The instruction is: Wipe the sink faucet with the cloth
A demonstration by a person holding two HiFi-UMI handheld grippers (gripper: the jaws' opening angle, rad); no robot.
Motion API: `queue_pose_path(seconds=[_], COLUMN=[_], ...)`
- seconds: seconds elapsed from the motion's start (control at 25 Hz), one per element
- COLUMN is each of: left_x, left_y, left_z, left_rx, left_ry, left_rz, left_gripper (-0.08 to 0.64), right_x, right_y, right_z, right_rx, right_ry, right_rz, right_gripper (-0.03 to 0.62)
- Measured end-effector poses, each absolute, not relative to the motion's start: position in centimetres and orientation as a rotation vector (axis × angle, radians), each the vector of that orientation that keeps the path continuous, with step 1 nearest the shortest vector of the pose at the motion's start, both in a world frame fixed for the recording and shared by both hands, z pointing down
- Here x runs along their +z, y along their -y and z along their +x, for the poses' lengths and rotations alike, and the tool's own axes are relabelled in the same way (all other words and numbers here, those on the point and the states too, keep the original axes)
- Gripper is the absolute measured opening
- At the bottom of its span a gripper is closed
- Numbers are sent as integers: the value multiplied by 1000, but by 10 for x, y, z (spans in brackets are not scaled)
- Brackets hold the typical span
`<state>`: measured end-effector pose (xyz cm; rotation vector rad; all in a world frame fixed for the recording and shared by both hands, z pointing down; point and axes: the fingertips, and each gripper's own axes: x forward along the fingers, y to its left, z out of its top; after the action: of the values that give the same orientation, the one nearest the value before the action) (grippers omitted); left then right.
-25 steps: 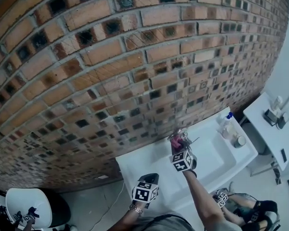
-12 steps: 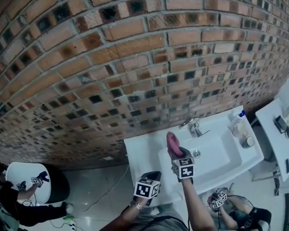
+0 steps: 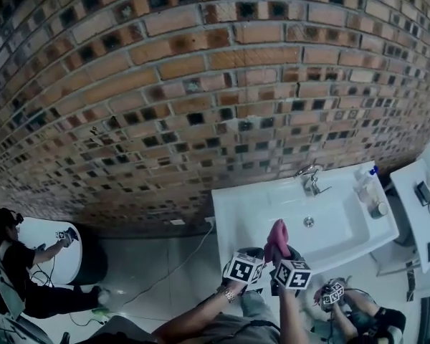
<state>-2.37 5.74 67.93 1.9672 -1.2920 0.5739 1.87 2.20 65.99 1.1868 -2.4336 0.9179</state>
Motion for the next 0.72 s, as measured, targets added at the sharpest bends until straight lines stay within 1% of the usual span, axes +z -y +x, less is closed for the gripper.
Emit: queue_pose_path(seconds=[0.12,0.24,0.4,0.56,0.72], left_x=[678,698,711,700,685], left_y=[-90,-156,-215,-248,-253], left_z=[-26,-23,-27,-31,-29], left_rx=[551,536,586,568,540], left_ry=[1268,1223,1151,1145,1182], left_rz=[2014,1996,2015,2048,2103], left_gripper=[20,20,20,20,20], right_x=[662,668,673,666,649], right_y=[-65,-136,-202,-241,-244], right_z=[21,25,17,14,10], right_rx=[923,947,924,905,853], right_ry=[2399,2361,2292,2268,2334], right_rz=[1239,1276,1307,1323,1331], right_gripper=[67,67,67,67,67])
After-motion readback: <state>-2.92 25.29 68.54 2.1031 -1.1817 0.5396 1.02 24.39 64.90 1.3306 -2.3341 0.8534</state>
